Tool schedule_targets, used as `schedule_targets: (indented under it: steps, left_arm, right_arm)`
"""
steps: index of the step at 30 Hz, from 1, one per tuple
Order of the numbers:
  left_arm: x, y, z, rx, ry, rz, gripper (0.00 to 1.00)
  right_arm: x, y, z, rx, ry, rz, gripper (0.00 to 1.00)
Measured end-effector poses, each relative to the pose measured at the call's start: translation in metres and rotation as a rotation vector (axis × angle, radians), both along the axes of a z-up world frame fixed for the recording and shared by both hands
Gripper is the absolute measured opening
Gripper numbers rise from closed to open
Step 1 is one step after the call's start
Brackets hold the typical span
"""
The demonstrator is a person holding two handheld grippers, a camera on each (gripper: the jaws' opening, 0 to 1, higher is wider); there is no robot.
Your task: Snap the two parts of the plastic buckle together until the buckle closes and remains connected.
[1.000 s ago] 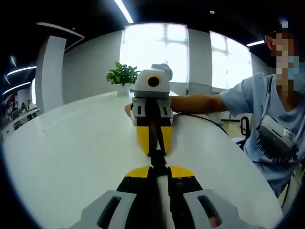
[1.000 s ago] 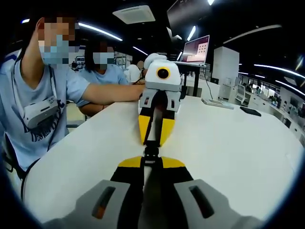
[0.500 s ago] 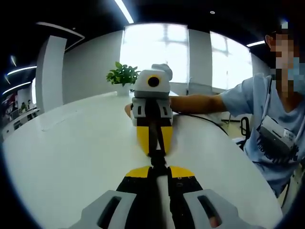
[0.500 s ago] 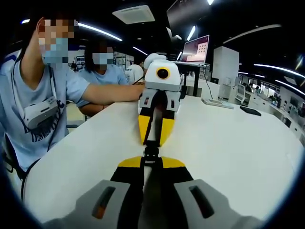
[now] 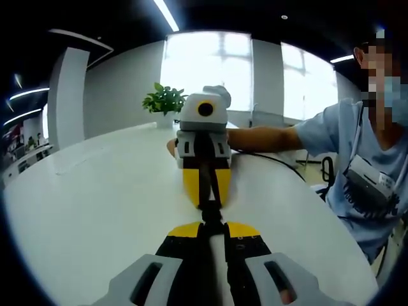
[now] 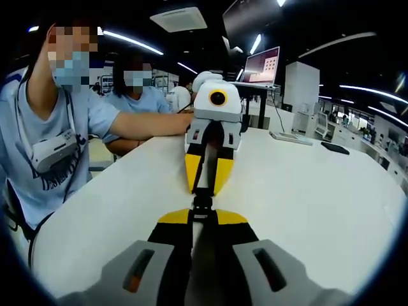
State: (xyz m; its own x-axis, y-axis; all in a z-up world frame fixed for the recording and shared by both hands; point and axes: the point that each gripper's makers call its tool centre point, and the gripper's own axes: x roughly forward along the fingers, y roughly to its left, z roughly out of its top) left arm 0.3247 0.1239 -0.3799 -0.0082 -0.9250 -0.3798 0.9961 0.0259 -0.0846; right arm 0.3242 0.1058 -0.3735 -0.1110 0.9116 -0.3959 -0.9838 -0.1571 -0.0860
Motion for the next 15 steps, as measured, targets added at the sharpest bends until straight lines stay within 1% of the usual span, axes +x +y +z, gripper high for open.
schedule_targets:
  steps: [15]
  left_arm:
    - [-0.0017,-0.0001,-0.0007,-0.001,0.001,0.001,0.11]
  right_arm:
    - [0.0024,-0.0002,0.0003,0.001,-0.001,-0.003,0.12]
